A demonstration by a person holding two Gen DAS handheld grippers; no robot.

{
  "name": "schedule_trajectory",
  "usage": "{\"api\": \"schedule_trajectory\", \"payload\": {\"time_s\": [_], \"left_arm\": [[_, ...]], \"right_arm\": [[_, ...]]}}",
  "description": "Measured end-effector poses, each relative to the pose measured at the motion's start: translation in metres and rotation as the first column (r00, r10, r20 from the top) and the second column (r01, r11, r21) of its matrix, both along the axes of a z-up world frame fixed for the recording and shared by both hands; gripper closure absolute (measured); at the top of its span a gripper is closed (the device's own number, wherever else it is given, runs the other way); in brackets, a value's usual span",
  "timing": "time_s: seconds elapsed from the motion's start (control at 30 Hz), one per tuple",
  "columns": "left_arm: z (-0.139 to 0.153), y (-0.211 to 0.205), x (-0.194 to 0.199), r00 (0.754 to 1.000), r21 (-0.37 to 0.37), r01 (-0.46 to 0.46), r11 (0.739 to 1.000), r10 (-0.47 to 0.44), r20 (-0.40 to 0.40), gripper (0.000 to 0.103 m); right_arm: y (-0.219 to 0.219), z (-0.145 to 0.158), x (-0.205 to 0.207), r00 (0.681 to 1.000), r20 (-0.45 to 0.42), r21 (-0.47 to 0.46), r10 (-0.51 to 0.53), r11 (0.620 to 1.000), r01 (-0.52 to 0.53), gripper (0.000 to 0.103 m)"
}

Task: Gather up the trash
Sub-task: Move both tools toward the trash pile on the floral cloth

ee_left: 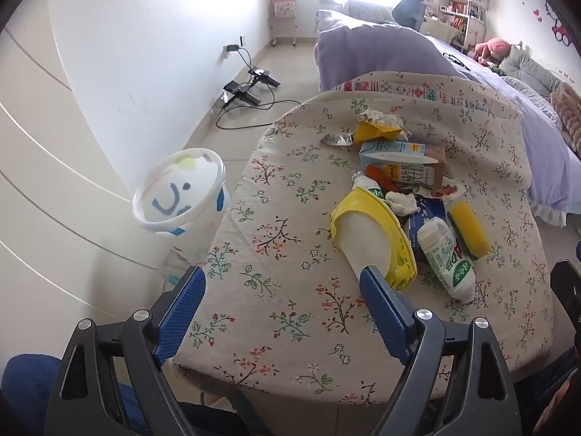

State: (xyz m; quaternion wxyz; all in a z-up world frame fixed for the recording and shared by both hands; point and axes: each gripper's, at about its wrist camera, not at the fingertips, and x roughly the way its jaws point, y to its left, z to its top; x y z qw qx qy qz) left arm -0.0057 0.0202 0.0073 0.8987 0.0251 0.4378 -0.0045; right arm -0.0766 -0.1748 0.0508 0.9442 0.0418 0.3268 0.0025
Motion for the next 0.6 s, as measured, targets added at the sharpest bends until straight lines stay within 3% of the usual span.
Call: {"api": "schedule_trajectory", "payload": {"time_s": [0.6], "left_arm": [[-0.002,0.001,0.001,1.0,-0.028,0.002,1.0,-0.003,-0.016,0.014]], "right_arm": [[0.004,-0.002,-0.005,0.999,0.011,-0.041,0.035,0.999,-0.034,0.0]]}}
